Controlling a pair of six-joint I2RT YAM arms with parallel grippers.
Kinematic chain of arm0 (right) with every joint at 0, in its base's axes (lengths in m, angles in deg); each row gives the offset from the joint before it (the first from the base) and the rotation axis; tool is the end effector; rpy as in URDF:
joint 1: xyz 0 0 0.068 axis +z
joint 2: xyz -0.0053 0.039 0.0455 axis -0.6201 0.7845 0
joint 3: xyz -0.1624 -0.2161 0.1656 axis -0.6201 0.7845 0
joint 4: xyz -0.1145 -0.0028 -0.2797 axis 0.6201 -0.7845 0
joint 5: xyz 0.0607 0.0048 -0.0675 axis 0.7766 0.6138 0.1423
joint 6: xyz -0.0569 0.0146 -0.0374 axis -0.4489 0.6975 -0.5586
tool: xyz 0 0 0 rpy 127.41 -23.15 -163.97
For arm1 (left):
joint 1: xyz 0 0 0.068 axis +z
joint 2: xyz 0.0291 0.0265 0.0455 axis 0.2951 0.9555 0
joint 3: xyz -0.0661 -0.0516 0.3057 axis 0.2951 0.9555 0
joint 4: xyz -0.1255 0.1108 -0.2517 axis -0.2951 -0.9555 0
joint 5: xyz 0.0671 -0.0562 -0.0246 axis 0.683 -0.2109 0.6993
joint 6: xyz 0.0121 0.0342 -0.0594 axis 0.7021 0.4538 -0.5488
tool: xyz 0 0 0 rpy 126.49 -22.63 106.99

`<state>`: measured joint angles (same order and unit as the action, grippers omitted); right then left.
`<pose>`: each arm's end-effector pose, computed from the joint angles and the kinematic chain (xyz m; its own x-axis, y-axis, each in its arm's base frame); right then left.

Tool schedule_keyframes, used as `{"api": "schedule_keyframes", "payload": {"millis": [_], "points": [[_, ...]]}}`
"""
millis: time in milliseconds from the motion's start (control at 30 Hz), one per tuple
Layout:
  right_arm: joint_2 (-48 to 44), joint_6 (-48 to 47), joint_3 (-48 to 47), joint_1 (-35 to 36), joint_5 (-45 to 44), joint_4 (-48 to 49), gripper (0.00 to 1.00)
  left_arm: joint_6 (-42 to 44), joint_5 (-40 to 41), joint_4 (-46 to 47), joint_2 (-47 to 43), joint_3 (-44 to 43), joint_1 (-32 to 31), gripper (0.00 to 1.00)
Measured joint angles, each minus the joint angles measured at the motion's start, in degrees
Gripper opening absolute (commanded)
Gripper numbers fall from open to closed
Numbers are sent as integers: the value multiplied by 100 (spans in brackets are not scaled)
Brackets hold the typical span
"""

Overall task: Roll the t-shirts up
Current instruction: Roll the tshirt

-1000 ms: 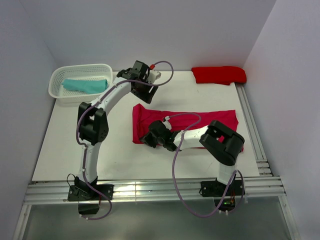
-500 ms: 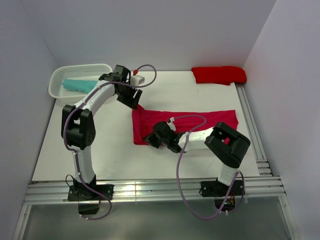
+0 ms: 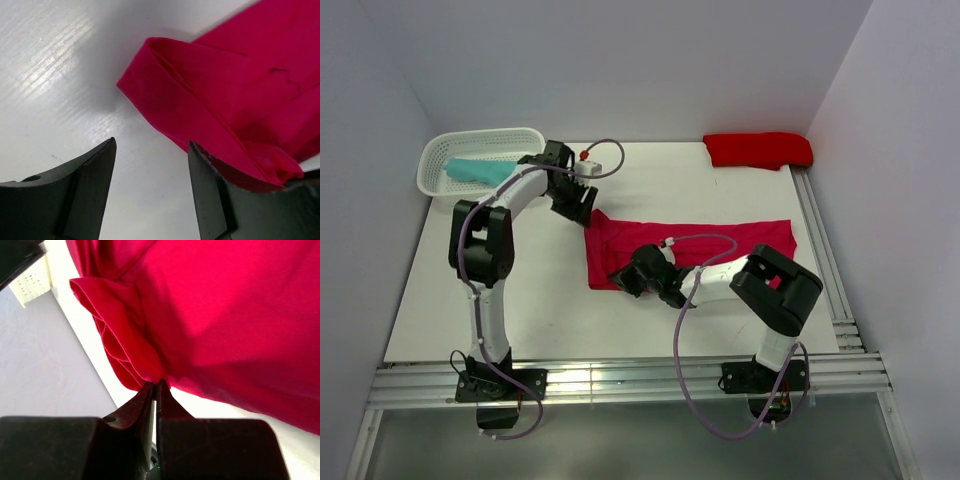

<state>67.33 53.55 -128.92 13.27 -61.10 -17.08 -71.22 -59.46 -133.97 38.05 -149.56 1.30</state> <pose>0.2392 0.2930 0.1259 -0.7214 0.6917 -0.0337 0.3984 0.4544 0.7967 0.4837 -0.1572 0.2159 -0.7849 0.4427 -0.4336 0.5686 0.7927 -0.2198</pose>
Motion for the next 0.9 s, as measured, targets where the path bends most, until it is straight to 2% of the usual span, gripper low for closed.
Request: {"api": "schedule_keyframes", "payload": {"millis": [167,233,433,600,900], "points": [[0,46,70,0,37,83,0,-72,66,221,492,-11,28,64],[0,46,68,-2,42,98,3,-111,85,260,601,-61,28,64],[-11,24,68,-28,24,20,26,-168,90,538,651,-170,17,64],[-232,-146,-85,-48,-195,-651,41,-166,107,566,651,-173,-72,63],[-439,-907,-1300,13,-787,-2218,43,-116,151,562,651,-203,-374,63]]}}
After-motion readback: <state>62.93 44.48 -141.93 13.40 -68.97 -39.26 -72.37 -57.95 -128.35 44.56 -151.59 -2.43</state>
